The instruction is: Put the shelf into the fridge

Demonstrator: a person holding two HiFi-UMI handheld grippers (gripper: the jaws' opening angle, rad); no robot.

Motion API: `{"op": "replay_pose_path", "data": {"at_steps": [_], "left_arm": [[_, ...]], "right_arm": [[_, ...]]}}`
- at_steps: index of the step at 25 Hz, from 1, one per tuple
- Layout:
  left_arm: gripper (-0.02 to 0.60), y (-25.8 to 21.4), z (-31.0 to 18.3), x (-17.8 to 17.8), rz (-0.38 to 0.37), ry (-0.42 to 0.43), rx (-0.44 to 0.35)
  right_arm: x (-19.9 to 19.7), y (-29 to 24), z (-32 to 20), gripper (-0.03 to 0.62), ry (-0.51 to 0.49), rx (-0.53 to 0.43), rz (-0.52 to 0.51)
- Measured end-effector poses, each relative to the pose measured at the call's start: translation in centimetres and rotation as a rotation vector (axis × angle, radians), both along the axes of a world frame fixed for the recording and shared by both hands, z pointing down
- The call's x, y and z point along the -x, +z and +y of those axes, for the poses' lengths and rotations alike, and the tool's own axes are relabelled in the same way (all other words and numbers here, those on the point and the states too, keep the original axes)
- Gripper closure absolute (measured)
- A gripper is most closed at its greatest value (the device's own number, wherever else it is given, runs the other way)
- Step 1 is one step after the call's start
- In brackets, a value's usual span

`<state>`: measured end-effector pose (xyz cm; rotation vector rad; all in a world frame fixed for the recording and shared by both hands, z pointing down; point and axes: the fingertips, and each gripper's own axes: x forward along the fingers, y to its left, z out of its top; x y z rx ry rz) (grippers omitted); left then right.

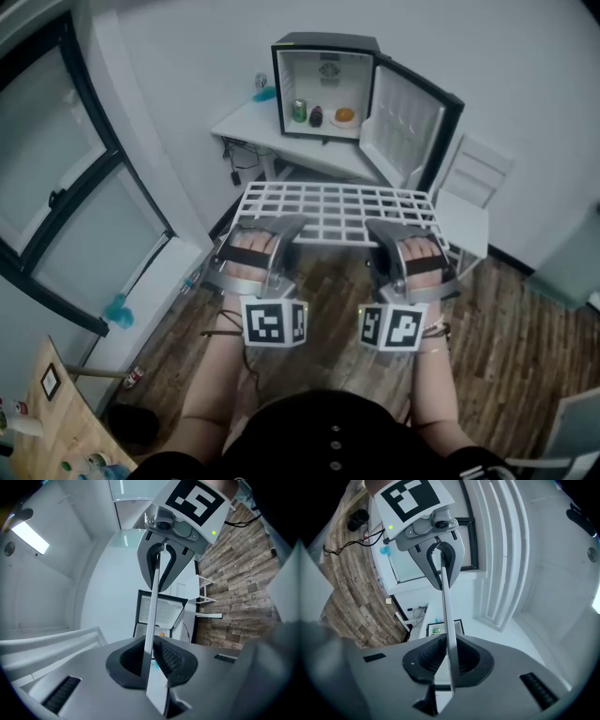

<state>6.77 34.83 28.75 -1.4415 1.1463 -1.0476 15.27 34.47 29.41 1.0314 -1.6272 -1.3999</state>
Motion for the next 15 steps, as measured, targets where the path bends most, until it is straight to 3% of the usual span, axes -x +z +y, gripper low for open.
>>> {"op": "replay_pose_path", "data": {"at_steps": [15], "left_arm": [[0.535,-0.4,-3.1,3.5,0.032,0.013,-0.02]], "right_arm": [[3.4,-0.7,-3.1,0.547,0.031,-0.012,-0.016]]}}
